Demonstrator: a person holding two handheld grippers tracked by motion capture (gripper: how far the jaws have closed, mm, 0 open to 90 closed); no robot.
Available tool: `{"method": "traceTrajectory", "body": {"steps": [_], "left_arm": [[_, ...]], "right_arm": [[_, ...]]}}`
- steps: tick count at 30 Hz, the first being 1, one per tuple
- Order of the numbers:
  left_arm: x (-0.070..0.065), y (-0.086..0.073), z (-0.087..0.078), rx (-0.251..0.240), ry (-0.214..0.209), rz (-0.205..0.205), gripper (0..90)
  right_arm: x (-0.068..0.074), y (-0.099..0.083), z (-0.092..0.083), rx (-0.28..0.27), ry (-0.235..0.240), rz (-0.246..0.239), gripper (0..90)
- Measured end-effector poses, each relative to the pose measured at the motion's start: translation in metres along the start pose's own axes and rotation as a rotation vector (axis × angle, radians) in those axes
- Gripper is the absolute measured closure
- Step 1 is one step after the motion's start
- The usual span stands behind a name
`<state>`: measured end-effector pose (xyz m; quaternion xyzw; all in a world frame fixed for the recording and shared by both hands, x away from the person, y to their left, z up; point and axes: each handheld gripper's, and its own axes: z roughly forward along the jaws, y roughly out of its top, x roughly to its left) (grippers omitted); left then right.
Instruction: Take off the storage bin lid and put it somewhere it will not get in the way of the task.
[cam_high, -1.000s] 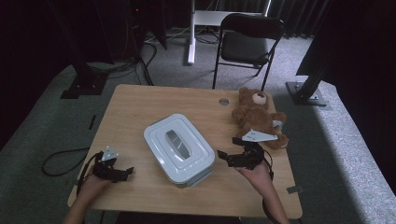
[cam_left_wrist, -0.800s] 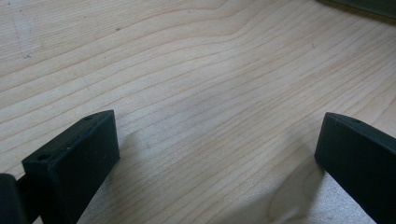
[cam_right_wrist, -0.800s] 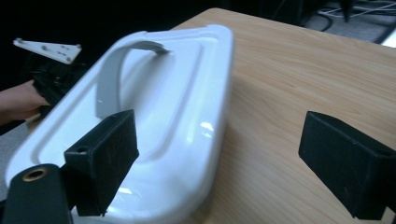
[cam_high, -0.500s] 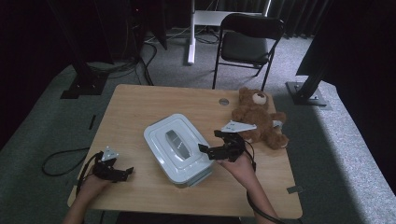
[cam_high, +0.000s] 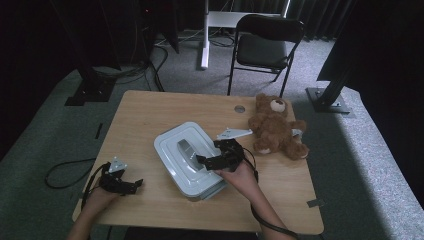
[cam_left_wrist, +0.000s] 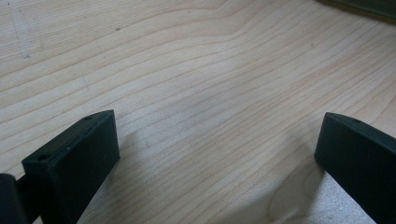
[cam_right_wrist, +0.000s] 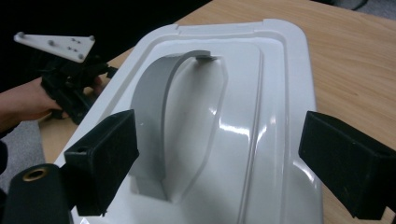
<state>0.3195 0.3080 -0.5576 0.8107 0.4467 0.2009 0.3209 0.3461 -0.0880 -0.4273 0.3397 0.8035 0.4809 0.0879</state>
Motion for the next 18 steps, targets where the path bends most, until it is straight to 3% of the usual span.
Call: {"method": "traceTrajectory", "body": {"steps": [7,13,18], "left_arm": [[0.000,0.000,0.000,-0.001,-0.003,0.003,0.3],[0.000,0.000,0.000,-0.003,-0.003,0.001,0.3],[0.000,0.000,0.000,-0.001,-0.003,0.002,0.3]], "right_arm": [[0.005,0.007,0.009,0.029,0.000,-0.010,12.0],[0.018,0.009,0.017,0.029,0.022,-0.051,15.1],[0.027,0.011,0.023,0.053,0.024,-0.097,34.1]]}}
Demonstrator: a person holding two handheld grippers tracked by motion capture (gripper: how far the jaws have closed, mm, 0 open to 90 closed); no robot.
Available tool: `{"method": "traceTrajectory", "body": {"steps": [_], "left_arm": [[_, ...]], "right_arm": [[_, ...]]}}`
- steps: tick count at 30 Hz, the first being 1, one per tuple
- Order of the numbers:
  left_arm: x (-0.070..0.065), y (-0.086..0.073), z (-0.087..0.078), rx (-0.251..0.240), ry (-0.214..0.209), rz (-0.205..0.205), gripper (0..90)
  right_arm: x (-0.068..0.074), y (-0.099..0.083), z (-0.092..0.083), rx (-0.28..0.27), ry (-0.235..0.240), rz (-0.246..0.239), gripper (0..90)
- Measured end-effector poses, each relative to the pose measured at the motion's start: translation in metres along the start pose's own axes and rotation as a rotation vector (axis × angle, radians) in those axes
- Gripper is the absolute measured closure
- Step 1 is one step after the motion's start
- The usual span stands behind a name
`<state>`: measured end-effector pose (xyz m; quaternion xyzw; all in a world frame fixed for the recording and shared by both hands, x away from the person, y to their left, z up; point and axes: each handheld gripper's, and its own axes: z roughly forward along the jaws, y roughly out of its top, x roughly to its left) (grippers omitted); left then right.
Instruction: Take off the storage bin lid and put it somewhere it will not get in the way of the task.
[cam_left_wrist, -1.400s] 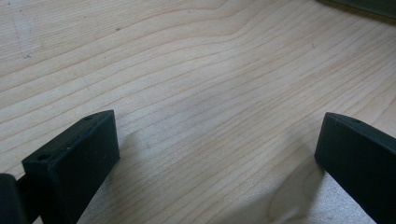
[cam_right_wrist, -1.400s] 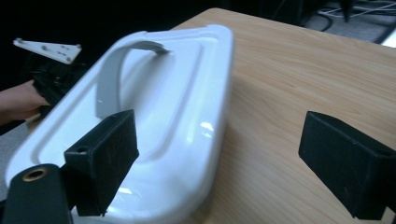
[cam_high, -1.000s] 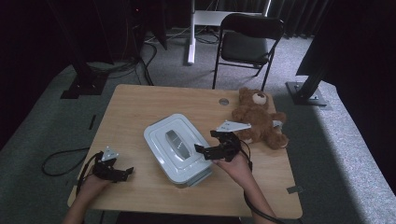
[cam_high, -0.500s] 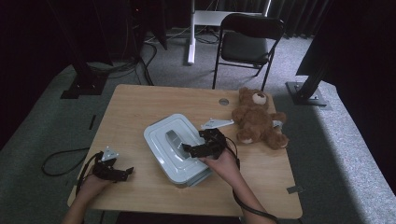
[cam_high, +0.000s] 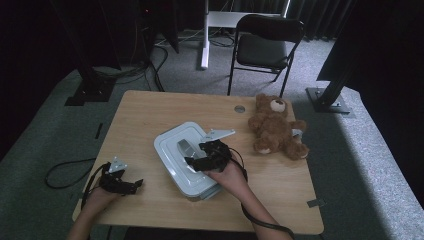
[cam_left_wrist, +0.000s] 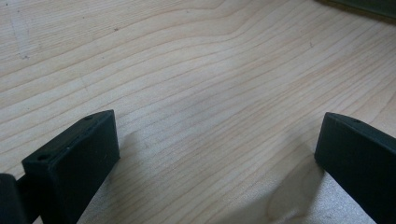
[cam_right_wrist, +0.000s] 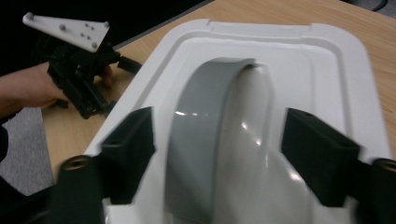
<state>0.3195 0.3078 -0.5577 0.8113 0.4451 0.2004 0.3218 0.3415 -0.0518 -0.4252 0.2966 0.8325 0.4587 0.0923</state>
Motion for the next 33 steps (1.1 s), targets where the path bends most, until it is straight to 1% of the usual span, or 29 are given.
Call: {"method": "traceTrajectory", "body": {"steps": [2,4,5,6,7,9,11,13,19,21,24,28,33], "left_arm": [[0.000,0.000,0.000,0.000,0.000,0.000,0.3],[0.000,0.000,0.000,0.000,0.000,0.000,0.3],[0.000,0.000,0.000,0.000,0.000,0.000,0.3],[0.000,0.000,0.000,0.000,0.000,0.000,0.3],[0.000,0.000,0.000,0.000,0.000,0.000,0.3],[0.000,0.000,0.000,0.000,0.000,0.000,0.3],[0.000,0.000,0.000,0.000,0.000,0.000,0.3],[0.000,0.000,0.000,0.000,0.000,0.000,0.3],[0.000,0.000,0.000,0.000,0.001,0.002,0.3],[0.000,0.000,0.000,0.000,0.000,0.002,0.3],[0.000,0.000,0.000,0.000,0.000,0.003,0.3],[0.000,0.000,0.000,-0.001,-0.001,0.003,0.3],[0.000,0.000,0.000,-0.001,-0.001,0.004,0.3]], "right_arm": [[0.002,0.001,0.001,0.007,-0.003,-0.021,39.7],[0.004,0.002,0.003,0.015,-0.002,-0.036,53.7],[0.005,0.002,0.003,0.022,0.000,-0.051,57.3],[0.005,0.002,0.003,0.022,0.000,-0.051,57.3],[0.006,0.002,0.003,0.027,0.004,-0.058,63.4],[0.008,0.003,0.003,0.036,0.007,-0.058,64.4],[0.006,0.004,0.002,0.036,0.022,-0.031,65.8],[0.005,0.005,-0.002,0.022,0.030,-0.014,67.8],[0.000,0.012,-0.015,-0.029,0.036,0.003,68.2],[-0.003,0.015,-0.020,-0.050,0.050,0.019,68.2],[-0.009,0.019,-0.026,-0.070,0.029,0.024,68.3],[-0.021,0.025,-0.033,-0.098,0.006,0.049,68.3],[-0.038,0.032,-0.039,-0.124,-0.022,0.067,68.3]]}}
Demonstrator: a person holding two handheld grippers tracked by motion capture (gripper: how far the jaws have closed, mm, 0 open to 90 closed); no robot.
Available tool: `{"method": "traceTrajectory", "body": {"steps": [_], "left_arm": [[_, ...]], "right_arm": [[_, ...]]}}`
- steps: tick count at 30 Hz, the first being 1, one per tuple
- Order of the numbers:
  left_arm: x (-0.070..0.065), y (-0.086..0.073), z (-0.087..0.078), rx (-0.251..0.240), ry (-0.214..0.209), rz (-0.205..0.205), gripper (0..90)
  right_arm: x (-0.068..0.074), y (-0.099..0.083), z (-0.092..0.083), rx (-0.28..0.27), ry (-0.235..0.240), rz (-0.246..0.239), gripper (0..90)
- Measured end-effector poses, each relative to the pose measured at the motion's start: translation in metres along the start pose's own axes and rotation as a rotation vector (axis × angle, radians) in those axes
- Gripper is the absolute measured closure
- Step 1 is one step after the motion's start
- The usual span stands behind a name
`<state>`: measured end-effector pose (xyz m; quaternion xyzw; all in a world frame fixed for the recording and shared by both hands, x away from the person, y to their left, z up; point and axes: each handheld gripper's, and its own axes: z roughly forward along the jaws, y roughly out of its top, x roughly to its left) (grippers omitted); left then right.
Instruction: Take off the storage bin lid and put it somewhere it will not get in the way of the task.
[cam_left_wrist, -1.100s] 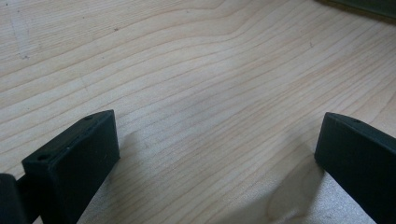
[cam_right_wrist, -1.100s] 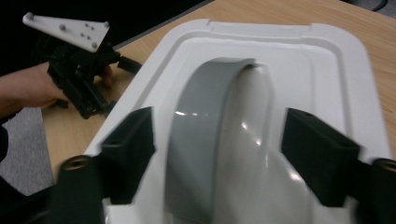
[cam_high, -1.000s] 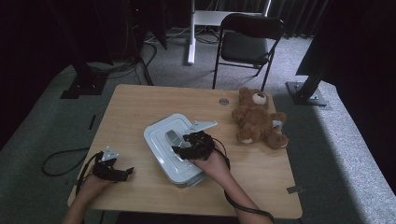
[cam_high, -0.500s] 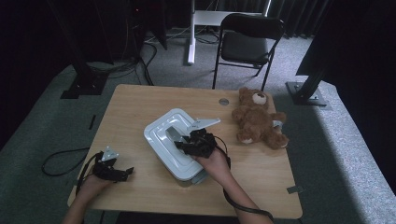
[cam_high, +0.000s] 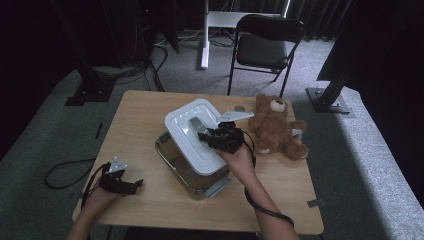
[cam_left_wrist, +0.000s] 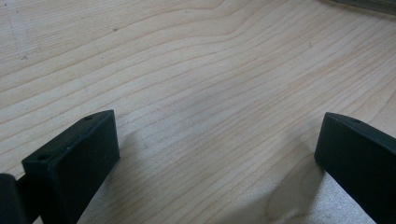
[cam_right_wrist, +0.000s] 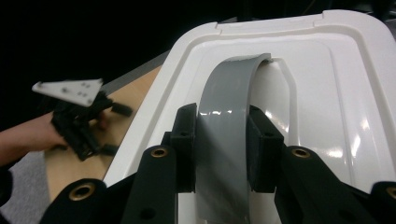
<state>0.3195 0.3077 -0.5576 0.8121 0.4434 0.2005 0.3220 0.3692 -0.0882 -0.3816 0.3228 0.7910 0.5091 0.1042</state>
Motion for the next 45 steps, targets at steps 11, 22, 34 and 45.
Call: {"method": "traceTrajectory", "body": {"steps": [11,22,34,45], "left_arm": [[0.000,0.000,0.000,0.001,-0.002,0.003,0.3],[0.000,0.000,0.000,0.000,-0.003,0.003,0.3],[0.000,0.000,0.000,0.000,-0.004,0.001,0.3],[0.000,0.000,0.000,0.001,-0.005,0.002,0.3]], "right_arm": [[-0.038,0.008,0.003,-0.026,-0.048,0.060,68.3],[-0.069,0.013,0.008,-0.039,-0.085,0.116,68.3],[-0.101,0.018,0.016,-0.038,-0.137,0.145,68.3],[-0.125,0.016,0.037,-0.017,-0.161,0.177,68.3]]}}
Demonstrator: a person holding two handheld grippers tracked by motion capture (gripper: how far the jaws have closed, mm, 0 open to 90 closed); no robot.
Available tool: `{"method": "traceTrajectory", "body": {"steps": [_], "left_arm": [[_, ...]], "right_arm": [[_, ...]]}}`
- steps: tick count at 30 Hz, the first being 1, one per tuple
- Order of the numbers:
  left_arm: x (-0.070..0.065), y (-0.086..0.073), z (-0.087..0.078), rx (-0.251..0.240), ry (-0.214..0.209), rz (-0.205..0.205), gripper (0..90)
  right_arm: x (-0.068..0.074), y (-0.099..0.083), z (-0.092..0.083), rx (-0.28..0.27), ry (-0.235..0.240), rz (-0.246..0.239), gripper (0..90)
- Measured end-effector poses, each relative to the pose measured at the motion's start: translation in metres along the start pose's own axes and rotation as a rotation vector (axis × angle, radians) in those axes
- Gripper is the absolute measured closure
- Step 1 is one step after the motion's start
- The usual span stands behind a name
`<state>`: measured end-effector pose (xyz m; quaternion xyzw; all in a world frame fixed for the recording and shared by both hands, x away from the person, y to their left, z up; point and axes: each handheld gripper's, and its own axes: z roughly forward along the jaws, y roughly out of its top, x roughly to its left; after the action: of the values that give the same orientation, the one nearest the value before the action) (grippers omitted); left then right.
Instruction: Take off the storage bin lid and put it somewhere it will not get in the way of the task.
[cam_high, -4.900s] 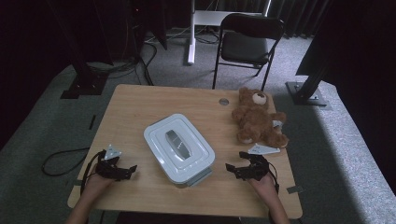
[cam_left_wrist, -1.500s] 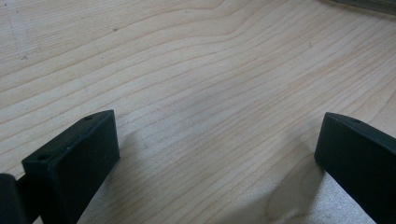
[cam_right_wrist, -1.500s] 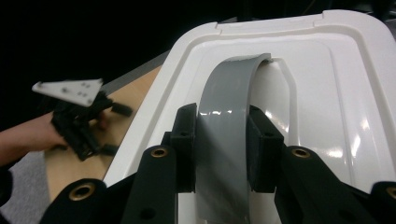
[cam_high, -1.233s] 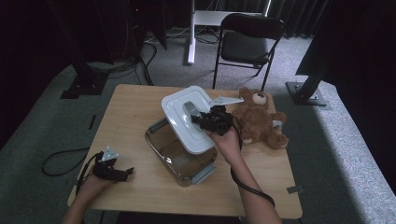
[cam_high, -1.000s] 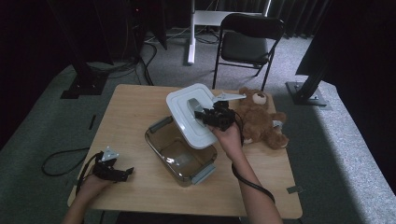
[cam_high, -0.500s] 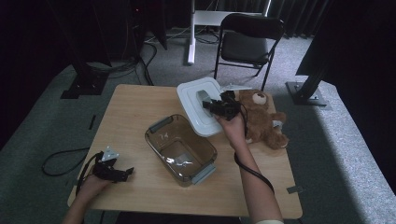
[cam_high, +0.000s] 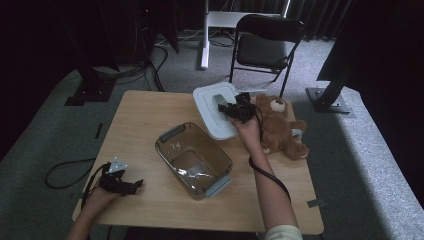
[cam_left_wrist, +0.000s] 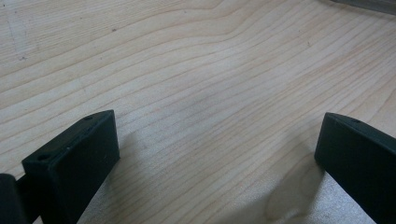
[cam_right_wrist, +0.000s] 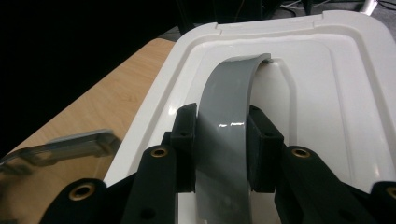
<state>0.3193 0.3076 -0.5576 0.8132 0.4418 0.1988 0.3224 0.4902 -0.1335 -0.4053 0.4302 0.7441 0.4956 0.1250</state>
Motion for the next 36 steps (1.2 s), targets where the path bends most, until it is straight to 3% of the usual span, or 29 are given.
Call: {"method": "traceTrajectory", "body": {"steps": [13,30,36], "left_arm": [[0.000,0.000,0.000,0.000,-0.002,0.003,0.3],[0.000,0.000,0.000,0.000,-0.004,0.006,0.3],[0.000,0.000,0.000,0.000,-0.004,0.007,0.3]], "right_arm": [[-0.018,-0.020,0.027,0.047,-0.040,0.031,68.2],[-0.031,-0.069,0.057,0.121,-0.049,0.092,68.2],[-0.032,-0.084,0.065,0.146,-0.050,0.088,68.2]]}}
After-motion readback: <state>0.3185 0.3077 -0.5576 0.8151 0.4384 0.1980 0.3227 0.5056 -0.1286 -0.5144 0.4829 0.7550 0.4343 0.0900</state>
